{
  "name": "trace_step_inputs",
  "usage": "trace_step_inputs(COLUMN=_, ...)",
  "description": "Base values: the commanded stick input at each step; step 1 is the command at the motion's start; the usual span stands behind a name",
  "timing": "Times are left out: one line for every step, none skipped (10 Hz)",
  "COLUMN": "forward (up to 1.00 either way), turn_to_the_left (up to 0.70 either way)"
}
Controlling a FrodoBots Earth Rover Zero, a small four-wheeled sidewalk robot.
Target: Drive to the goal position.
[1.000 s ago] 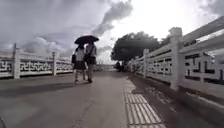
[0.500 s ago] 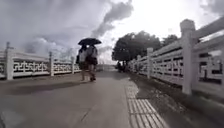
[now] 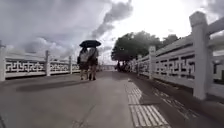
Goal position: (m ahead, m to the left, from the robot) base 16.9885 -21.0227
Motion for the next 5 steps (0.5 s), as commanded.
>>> trace_step_inputs(forward=0.45, turn_to_the_left=0.0)
trace_step_inputs(forward=0.45, turn_to_the_left=0.0)
trace_step_inputs(forward=0.45, turn_to_the_left=0.0)
trace_step_inputs(forward=0.45, turn_to_the_left=0.0)
trace_step_inputs(forward=0.66, turn_to_the_left=0.0)
